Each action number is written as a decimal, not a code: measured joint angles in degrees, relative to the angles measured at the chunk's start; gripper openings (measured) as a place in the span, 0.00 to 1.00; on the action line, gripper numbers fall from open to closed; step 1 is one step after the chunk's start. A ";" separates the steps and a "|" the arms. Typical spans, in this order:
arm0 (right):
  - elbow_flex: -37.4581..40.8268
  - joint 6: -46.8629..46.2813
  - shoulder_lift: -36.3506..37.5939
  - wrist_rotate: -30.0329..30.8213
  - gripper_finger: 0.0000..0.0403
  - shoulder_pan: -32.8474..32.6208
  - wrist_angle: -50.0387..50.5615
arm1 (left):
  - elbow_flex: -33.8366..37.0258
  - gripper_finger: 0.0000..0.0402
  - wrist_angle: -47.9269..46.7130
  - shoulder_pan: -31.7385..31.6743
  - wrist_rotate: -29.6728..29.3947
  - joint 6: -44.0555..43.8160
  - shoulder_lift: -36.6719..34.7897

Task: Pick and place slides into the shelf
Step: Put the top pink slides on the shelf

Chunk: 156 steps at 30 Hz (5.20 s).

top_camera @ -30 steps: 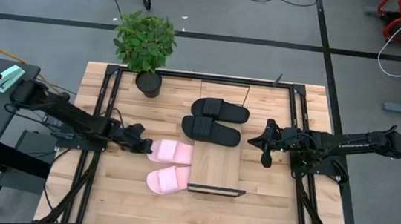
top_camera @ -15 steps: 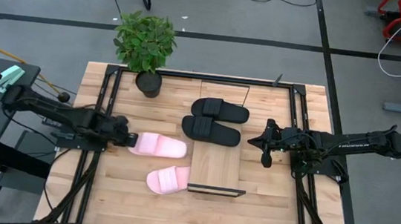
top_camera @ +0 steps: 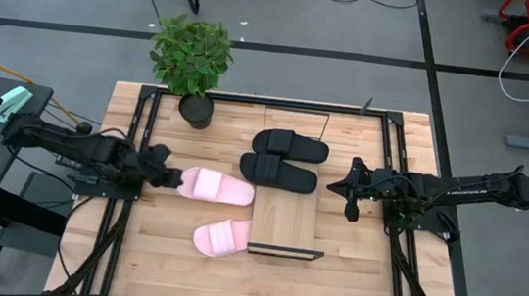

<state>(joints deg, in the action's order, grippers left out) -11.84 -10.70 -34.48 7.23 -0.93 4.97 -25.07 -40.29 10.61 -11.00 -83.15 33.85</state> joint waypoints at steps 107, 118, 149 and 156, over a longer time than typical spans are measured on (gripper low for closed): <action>0.00 -0.31 0.02 -0.47 0.03 0.00 1.42 | 2.50 0.07 92.59 -4.92 -0.18 -7.06 60.43; 0.00 -1.17 0.02 -1.80 0.03 0.00 1.44 | 2.52 0.21 91.39 -4.92 0.30 -6.23 60.36; 0.00 -1.92 0.02 -1.98 0.03 0.00 1.46 | 4.18 0.59 90.21 -6.36 4.22 -3.17 60.34; 0.00 -2.44 0.02 -1.99 0.03 0.02 1.55 | 5.47 0.59 89.85 -5.57 4.67 -1.99 57.36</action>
<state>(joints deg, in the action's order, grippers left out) -11.84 -13.14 -34.46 5.24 -0.91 6.52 -19.59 49.56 5.04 -6.34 -85.15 91.21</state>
